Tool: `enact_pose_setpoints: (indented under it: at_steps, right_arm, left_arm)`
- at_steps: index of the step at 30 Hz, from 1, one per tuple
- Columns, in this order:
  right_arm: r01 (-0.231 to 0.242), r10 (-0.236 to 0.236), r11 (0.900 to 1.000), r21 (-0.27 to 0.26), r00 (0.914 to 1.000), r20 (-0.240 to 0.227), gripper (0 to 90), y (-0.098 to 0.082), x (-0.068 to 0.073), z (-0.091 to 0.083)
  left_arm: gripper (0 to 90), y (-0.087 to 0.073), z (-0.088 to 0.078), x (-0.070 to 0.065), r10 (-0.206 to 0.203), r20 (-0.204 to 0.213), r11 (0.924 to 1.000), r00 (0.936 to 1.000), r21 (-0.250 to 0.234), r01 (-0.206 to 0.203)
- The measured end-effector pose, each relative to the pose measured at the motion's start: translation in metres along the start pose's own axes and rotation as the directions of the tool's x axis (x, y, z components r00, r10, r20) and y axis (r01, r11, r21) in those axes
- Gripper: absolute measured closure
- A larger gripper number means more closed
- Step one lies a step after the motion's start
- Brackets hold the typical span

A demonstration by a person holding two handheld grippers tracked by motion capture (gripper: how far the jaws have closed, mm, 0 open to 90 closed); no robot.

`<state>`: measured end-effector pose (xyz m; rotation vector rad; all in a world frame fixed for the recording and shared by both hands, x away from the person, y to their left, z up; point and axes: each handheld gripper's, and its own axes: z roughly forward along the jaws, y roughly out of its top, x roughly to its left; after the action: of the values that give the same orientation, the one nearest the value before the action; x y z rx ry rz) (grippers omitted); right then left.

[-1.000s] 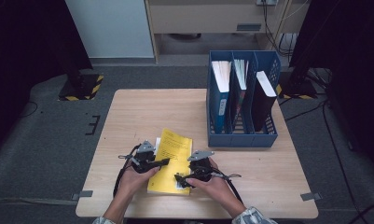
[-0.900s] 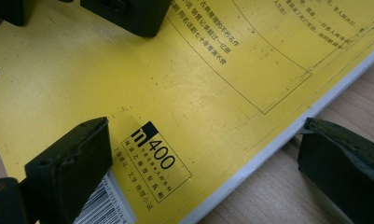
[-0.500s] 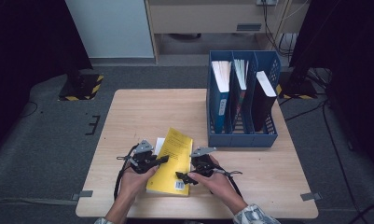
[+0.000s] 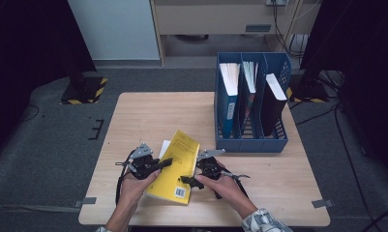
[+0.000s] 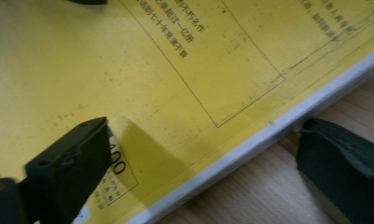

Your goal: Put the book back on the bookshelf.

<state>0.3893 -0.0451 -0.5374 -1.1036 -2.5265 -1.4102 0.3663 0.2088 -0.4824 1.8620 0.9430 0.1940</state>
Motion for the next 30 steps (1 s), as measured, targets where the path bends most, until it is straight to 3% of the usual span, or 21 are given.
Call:
enact_pose_setpoints:
  at_steps: [2,6,13,16,22,30]
  right_arm:
    - [-0.012,0.012,1.000,0.002,0.9997,-0.021,6.5,0.002,-0.001,0.001]
    - [-0.017,0.017,1.000,0.018,0.9997,-0.018,7.0,0.005,-0.001,0.003]
    - [-0.016,0.016,1.000,0.022,0.9999,0.001,12.1,0.006,-0.001,0.002]
    - [-0.027,0.027,0.999,0.018,0.9996,-0.001,12.2,0.006,-0.001,0.003]
    - [-0.034,0.034,0.999,0.028,0.9994,0.004,12.7,0.008,0.000,0.004]
    - [-0.066,0.066,0.997,0.027,0.9978,-0.002,21.2,0.011,-0.001,0.005]
  left_arm:
    - [86.2,0.000,-0.001,0.002,-0.002,0.002,1.0000,1.0000,-0.002,0.002]
    - [85.9,-0.004,0.000,0.008,-0.027,0.006,0.9996,0.9996,-0.003,0.027]
    - [84.0,-0.014,0.008,0.019,-0.055,-0.029,0.9968,0.9981,0.057,0.057]
    - [81.4,-0.019,0.012,0.025,-0.072,-0.021,0.9949,0.9972,0.069,0.074]
    - [76.4,-0.020,0.015,0.023,-0.062,-0.033,0.9939,0.9975,0.089,0.065]
    - [77.6,-0.022,0.014,0.024,-0.092,-0.010,0.9924,0.9957,0.081,0.093]
